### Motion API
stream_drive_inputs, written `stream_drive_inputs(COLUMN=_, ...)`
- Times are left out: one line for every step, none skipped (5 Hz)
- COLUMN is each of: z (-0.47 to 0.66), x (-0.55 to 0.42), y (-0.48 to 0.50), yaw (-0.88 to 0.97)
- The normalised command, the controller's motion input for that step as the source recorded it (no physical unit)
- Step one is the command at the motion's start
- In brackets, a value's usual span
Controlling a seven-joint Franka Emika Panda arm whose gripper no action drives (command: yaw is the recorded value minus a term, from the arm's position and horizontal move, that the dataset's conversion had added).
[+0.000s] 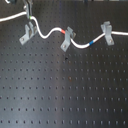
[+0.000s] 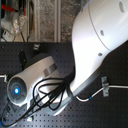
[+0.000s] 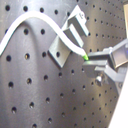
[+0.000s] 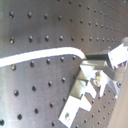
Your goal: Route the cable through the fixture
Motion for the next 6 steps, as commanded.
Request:
stream_drive_inputs(z=-0.17, x=0.188, y=0.146, yaw=0.03)
stream_drive_inputs(z=0.0, x=0.095, y=0.129, yaw=0.06)
stream_drive_inputs(z=0.0, x=-0.052, y=0.222, yaw=0.25)
stream_drive_inputs(z=0.0, x=-0.02, y=0.028, yaw=0.0)
stream_drive_inputs(z=0.0, x=0.0, y=0.0, yaw=0.0)
stream_drive_inputs(z=0.04, x=-0.03, y=0.043, yaw=0.0)
